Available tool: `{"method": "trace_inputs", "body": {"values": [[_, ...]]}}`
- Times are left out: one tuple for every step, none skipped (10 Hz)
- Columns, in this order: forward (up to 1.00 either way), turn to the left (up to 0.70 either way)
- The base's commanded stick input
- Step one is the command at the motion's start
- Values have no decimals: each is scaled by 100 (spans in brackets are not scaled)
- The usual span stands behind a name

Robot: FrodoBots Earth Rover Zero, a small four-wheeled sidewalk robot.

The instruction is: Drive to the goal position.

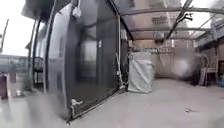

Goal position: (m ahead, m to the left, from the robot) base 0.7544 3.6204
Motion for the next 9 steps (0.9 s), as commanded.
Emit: {"method": "trace_inputs", "body": {"values": [[-70, -27], [-70, -27], [-70, -27], [-70, -27], [-70, -27], [-70, -27], [-70, -27], [-70, -27], [-70, -27]]}}
